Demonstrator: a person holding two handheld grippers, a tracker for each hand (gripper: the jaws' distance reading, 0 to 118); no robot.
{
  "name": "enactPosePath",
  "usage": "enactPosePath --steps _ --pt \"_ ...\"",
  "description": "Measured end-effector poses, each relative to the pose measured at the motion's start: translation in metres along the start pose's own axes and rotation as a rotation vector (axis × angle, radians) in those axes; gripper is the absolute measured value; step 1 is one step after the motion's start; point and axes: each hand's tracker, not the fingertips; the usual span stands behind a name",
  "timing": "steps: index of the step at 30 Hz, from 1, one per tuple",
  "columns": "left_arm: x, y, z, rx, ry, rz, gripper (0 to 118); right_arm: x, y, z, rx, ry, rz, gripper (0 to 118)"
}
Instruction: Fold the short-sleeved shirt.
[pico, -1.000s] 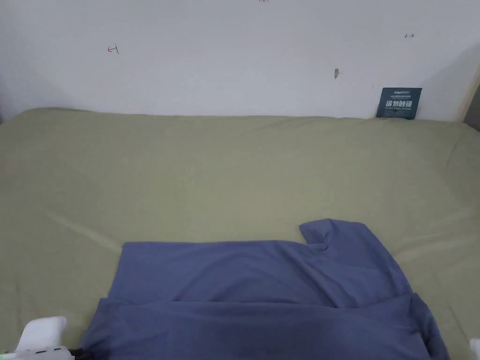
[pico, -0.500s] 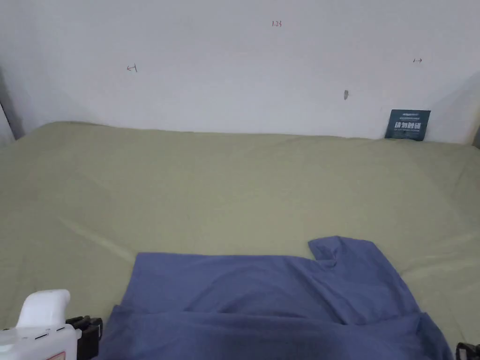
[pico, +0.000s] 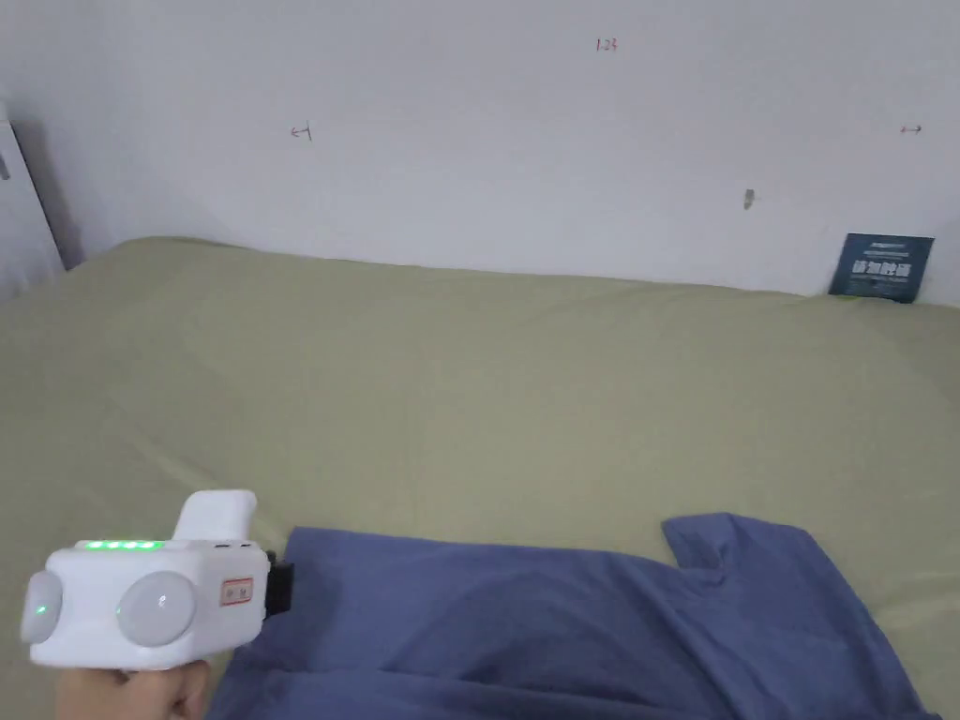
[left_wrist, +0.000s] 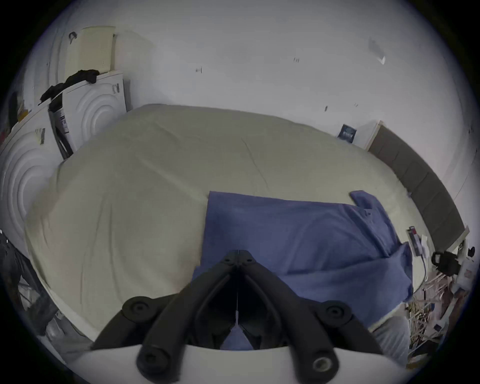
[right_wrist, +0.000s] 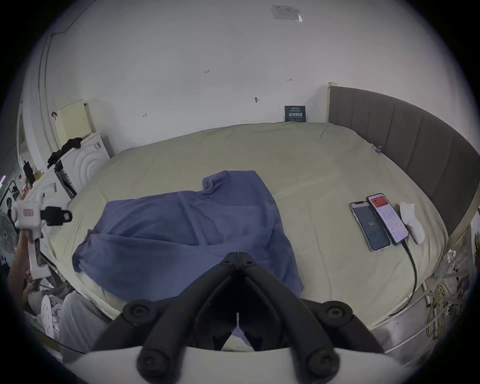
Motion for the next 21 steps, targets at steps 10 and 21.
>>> enactPosePath --steps 10,21 --pt "-0.01 0.052 -0.122 -0.13 0.075 -0.03 0 0.009 0.017 -0.048 -0.046 -0.026 0.006 1" --pt "-0.007 0.035 -0.156 -0.234 0.143 -0.037 108 0.016 0.019 -0.062 -0.067 -0.031 0.006 1"
